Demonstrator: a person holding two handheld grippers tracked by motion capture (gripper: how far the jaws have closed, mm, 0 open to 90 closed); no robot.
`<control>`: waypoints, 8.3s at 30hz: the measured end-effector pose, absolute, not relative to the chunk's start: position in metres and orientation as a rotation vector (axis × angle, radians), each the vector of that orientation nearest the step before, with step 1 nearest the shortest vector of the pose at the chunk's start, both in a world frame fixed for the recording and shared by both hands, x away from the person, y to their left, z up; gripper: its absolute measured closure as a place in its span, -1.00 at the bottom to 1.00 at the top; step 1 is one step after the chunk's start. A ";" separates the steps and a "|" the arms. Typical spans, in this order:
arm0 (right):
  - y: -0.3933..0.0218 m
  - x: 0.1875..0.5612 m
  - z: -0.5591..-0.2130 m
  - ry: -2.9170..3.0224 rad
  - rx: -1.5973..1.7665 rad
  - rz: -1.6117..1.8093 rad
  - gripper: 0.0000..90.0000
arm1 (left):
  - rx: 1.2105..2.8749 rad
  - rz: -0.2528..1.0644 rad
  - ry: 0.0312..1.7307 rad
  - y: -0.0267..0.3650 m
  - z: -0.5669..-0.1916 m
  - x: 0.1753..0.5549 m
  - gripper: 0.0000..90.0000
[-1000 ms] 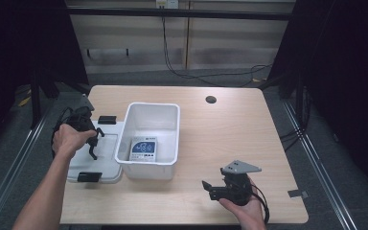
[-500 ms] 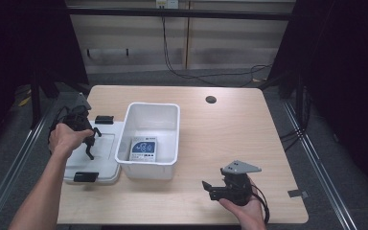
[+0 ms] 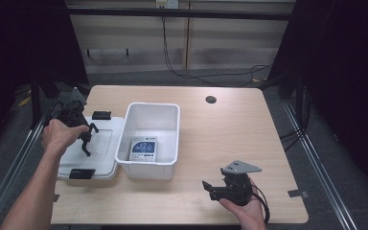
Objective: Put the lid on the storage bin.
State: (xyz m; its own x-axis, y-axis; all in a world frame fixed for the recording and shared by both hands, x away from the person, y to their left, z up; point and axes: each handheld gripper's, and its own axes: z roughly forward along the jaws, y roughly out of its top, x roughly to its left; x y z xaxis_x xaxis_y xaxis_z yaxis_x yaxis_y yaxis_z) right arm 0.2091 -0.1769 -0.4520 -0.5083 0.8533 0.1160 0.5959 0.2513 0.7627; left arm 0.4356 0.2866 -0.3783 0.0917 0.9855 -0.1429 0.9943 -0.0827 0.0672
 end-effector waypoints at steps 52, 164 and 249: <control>-0.176 0.210 -0.452 2.210 1.327 1.122 -0.58 | 2.235 -0.048 1.860 0.290 -0.281 0.424 0.89; -0.179 0.207 -0.451 2.219 1.312 1.135 -0.58 | 2.150 -0.012 1.958 0.111 -0.251 0.417 0.89; -0.177 0.206 -0.451 2.239 1.301 1.123 -0.59 | 2.264 -0.044 1.940 0.085 -0.296 0.425 0.87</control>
